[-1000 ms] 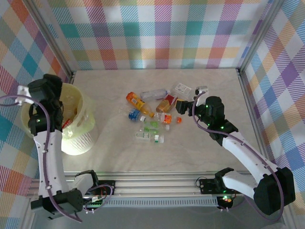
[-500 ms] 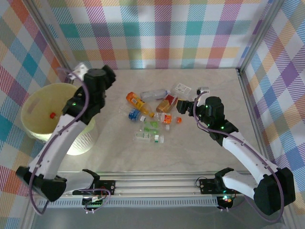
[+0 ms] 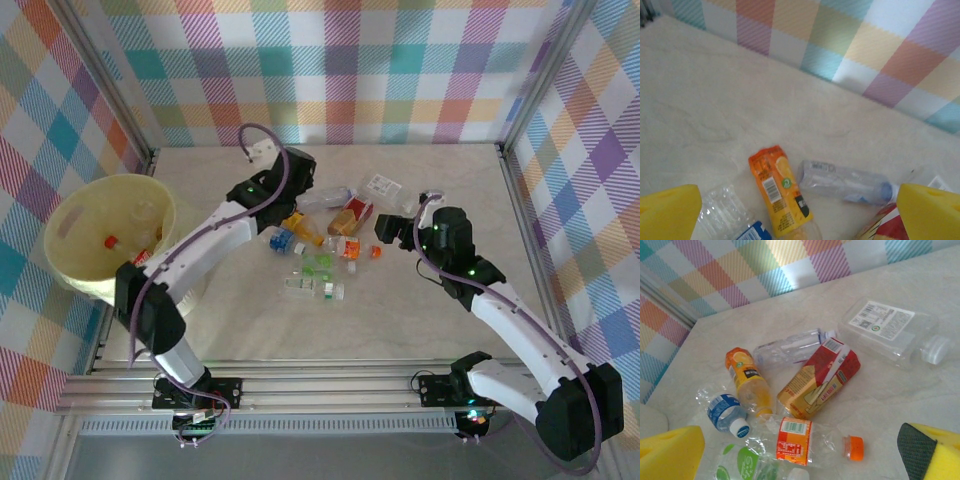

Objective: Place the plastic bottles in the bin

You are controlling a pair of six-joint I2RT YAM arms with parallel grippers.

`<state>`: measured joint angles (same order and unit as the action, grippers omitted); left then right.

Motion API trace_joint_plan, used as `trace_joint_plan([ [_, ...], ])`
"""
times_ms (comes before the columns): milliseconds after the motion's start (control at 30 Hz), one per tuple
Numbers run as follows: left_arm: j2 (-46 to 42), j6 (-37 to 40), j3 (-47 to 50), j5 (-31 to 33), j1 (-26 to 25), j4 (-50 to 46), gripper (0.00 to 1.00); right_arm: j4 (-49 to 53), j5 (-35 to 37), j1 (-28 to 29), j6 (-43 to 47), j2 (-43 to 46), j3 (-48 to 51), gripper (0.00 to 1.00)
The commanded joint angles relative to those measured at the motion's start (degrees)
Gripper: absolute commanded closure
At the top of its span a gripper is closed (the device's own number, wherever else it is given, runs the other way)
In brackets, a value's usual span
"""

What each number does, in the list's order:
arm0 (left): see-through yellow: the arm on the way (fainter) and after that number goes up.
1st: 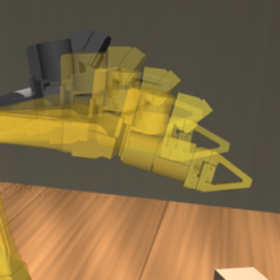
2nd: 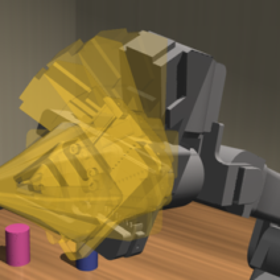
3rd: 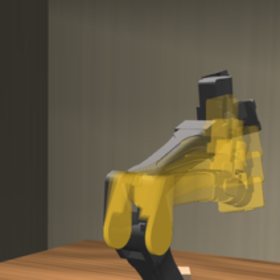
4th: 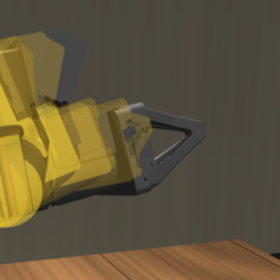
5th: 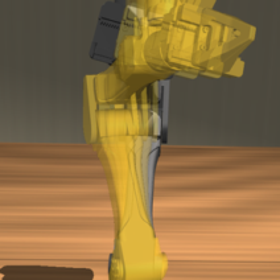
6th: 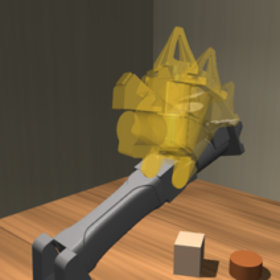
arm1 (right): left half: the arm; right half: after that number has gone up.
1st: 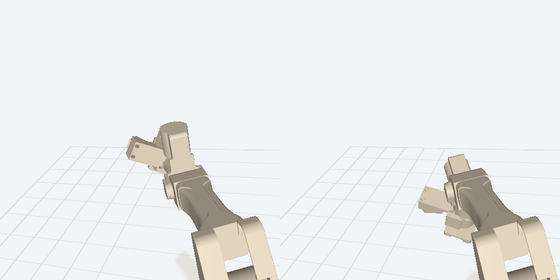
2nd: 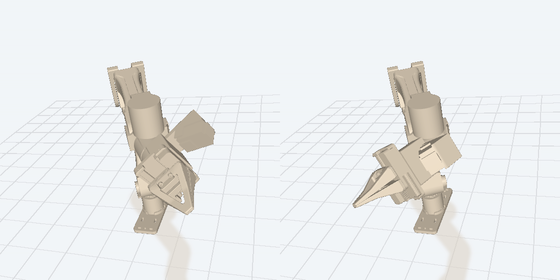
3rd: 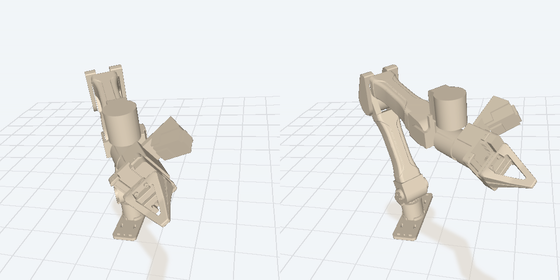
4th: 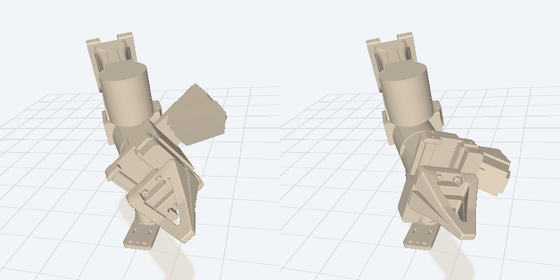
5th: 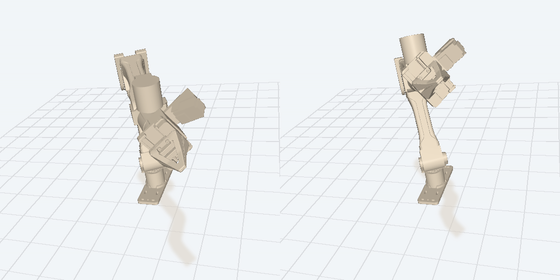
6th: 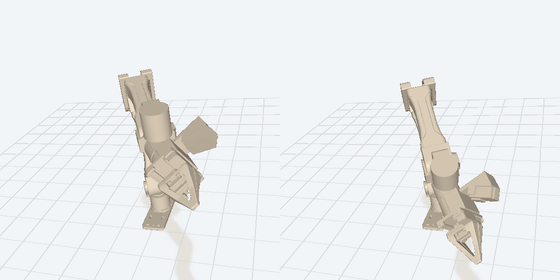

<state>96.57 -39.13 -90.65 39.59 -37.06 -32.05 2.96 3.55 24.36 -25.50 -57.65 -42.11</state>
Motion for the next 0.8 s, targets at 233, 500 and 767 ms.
trace_joint_plan([
  [233, 7.7, -11.0, 3.3, -9.9, 7.2, -2.5, 0.0, 2.2, 3.0, 0.1, -0.6, -2.7, 0.3, 0.0],
  [500, 9.6, -15.1, 9.4, -19.9, 13.6, 4.1, 0.01, 0.8, 1.5, 0.1, -0.9, -6.5, -1.0, 0.0],
  [767, 11.5, -20.3, 12.3, -20.0, 15.0, 4.4, 0.02, 2.5, -0.8, 0.1, -1.4, -8.0, -2.3, 0.0],
])
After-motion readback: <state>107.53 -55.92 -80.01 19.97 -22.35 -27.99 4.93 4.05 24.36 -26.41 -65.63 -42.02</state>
